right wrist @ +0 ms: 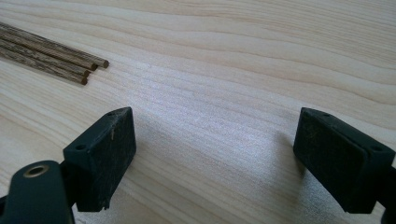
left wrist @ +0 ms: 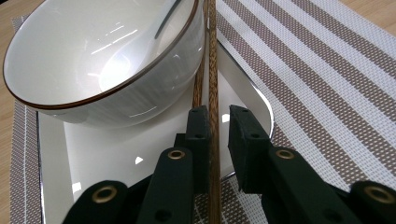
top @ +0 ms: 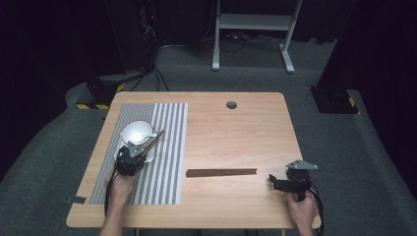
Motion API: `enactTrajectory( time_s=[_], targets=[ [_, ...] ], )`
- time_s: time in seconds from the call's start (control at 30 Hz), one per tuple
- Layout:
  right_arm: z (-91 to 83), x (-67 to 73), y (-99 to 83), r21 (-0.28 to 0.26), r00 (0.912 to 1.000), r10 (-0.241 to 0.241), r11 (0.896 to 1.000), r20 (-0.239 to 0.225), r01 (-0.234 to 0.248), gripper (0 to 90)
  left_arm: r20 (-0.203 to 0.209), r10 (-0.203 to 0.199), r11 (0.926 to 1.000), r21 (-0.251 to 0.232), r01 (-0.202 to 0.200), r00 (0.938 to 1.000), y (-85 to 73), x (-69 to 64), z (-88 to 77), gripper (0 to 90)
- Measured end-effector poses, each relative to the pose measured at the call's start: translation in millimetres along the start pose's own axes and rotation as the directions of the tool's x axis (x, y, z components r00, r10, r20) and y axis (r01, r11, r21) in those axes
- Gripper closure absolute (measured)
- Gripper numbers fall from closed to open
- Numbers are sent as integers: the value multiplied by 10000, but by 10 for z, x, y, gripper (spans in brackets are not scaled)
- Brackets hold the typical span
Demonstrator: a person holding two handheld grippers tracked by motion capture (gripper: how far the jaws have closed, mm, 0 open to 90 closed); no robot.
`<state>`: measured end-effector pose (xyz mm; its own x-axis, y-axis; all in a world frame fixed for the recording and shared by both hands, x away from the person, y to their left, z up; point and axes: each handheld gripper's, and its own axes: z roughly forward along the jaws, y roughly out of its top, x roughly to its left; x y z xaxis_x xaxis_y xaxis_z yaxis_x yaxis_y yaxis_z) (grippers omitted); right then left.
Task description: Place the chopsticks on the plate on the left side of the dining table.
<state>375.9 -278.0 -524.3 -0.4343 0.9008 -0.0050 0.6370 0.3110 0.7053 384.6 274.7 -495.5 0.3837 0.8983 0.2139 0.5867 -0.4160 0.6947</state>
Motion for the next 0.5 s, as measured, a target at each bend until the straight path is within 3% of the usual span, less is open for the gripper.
enactTrajectory(
  time_s=[0.23, 0.5],
  targets=[
    [0, 0, 0, 0, 10000, 0, 10000, 0, 0, 128, 75, -485, 9979, -427, 488, 9988, -15, 1, -74, 727],
    [0, 0, 0, 1, 10000, 0, 10000, 2, 0, 128, 359, -1088, 9896, -905, 1117, 9934, -29, 1, -180, 660]
  ],
)
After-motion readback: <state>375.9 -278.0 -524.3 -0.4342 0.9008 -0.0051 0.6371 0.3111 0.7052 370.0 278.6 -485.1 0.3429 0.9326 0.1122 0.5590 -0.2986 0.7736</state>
